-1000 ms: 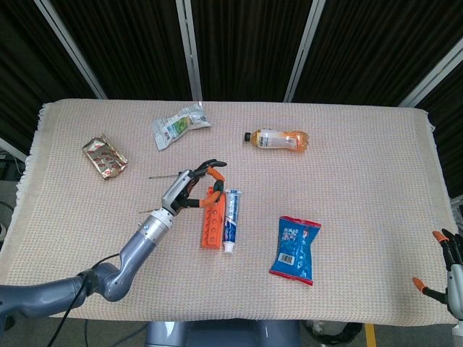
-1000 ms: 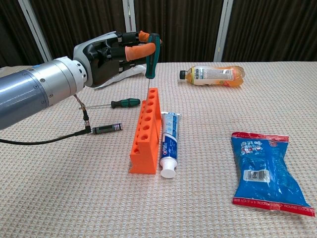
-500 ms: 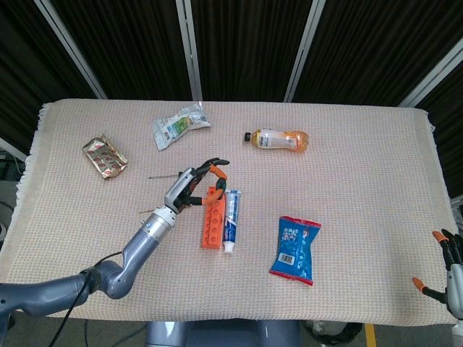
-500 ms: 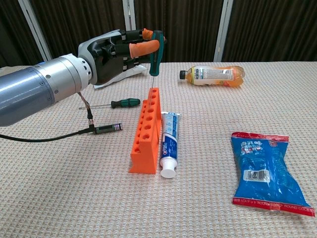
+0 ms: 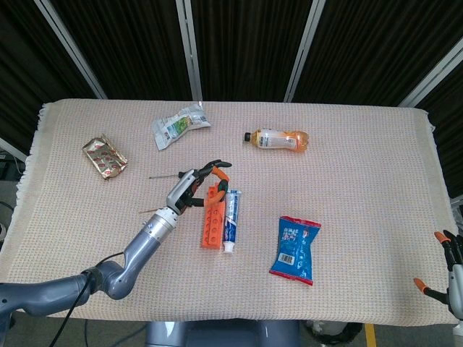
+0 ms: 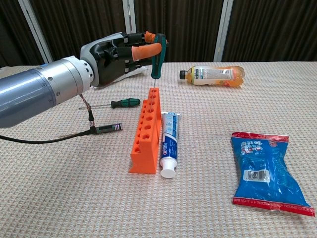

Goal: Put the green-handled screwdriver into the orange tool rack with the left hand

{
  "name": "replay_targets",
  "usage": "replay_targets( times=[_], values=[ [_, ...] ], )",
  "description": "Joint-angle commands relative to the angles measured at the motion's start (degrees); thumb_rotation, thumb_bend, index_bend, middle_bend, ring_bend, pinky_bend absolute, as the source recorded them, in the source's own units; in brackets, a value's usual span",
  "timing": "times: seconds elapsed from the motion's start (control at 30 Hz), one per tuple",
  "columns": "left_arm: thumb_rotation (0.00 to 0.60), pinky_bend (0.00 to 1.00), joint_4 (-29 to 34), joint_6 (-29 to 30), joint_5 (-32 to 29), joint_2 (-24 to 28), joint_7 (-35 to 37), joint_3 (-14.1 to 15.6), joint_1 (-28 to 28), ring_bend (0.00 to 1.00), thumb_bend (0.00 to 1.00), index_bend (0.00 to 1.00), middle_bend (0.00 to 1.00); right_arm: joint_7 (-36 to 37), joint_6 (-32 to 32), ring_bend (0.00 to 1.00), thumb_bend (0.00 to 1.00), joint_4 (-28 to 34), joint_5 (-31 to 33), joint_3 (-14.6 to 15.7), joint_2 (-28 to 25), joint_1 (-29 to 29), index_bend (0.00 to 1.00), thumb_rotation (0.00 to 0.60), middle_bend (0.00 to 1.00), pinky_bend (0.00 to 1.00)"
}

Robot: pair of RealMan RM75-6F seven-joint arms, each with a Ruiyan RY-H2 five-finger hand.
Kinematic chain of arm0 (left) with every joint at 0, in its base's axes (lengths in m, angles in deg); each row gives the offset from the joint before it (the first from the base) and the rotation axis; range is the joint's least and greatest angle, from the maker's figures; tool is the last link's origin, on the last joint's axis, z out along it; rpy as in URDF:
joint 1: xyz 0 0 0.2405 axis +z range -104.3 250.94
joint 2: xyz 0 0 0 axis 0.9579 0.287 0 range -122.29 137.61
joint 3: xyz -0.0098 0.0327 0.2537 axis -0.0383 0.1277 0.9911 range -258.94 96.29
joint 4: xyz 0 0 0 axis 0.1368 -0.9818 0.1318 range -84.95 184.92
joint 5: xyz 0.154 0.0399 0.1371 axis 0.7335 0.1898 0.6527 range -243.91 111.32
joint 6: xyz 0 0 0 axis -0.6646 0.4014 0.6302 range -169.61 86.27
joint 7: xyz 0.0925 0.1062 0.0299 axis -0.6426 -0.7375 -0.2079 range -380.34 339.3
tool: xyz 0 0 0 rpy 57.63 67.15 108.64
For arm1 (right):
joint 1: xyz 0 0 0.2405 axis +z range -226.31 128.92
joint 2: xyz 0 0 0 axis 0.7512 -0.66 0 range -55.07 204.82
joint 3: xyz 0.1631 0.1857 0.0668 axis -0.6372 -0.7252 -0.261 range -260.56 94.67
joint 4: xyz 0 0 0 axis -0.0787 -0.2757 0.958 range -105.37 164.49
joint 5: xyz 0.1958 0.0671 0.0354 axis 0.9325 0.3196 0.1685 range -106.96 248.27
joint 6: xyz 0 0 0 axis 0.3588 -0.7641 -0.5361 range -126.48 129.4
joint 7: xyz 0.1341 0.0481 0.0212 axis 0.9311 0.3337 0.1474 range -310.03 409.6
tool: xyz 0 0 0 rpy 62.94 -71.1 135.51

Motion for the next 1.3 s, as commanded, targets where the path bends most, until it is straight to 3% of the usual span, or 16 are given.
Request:
replay_targets(
  times=[0.03, 0.47, 1.1, 1.3],
  values=[
    [0.600, 0.00, 0.0, 0.0, 0.0, 0.1, -0.1, 0.1, 0.1, 0.00, 0.42, 0.64, 0.16, 0.1, 0.0, 0.00, 0.00, -0.1, 0.0, 0.0, 0.0, 0.0, 0.12, 0.600, 0.08, 0.01],
    [0.600, 0.00, -0.8, -0.5, -0.2, -0.2, -0.2, 0.7, 0.3, 0.00, 0.41, 0.64, 0.16, 0.2, -0.2, 0.00, 0.00, -0.3, 0.1, 0.0, 0.2, 0.0, 0.12, 0.600, 0.08, 0.01],
    [0.600, 0.00, -2.5, 2.7, 4.5, -0.6, -3.1, 5.4, 2.3, 0.00, 0.41, 0.64, 0.16, 1.2, -0.3, 0.00, 0.00, -1.3, 0.2, -0.1, 0.4, -0.1, 0.12, 0.600, 0.08, 0.01],
    [0.575, 0.00, -3.7, 4.0, 5.4, -1.3, -5.9, 6.5, 2.7, 0.00, 0.41, 0.64, 0.16, 1.3, -0.5, 0.00, 0.00, -1.4, 0.2, 0.0, 0.5, -0.1, 0.12, 0.600, 0.08, 0.01]
  ],
)
